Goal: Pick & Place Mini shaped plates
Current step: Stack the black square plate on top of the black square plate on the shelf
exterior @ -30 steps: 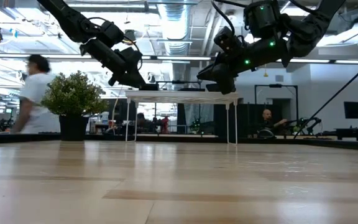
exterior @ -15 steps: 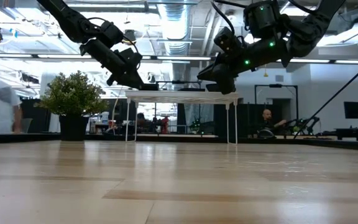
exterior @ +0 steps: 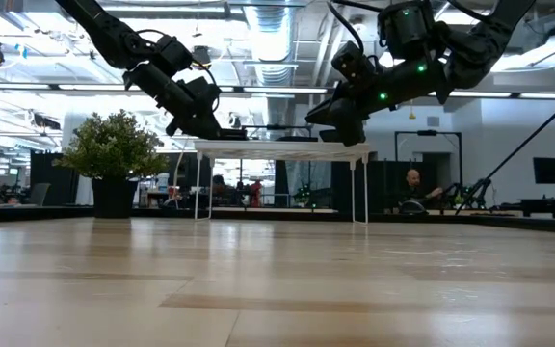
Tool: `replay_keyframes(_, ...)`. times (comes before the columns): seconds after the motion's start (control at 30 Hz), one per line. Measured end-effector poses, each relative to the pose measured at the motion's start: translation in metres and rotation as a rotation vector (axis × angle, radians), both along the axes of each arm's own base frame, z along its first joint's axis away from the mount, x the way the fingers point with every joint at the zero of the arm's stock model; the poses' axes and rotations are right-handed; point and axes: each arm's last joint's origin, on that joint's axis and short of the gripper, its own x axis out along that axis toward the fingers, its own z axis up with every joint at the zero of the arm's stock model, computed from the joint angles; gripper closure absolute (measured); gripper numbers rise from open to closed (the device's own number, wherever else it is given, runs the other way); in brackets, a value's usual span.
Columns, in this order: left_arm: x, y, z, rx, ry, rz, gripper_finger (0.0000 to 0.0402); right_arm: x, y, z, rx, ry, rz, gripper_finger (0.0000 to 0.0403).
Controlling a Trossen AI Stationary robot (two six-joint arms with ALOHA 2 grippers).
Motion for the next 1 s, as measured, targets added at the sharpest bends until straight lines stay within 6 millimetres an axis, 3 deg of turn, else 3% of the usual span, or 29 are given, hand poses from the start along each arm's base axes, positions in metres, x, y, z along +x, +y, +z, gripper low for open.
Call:
replay_keyframes(0.6,0.009,-0.004,0.006,0.156,0.026,-0.123,0.0305,0.000,0.000,0.000,0.000,0.002,0.000,0.0338)
replay_keyframes(0.83,0.009,-0.018,0.035,0.417,0.082,-0.305,0.0309,0.000,0.000,0.000,0.001,0.004,0.000,0.0338)
replay_keyframes(1.0,0.004,-0.023,0.045,0.441,0.005,-0.447,0.0309,0.000,0.000,-0.001,0.003,0.011,0.000,0.0338)
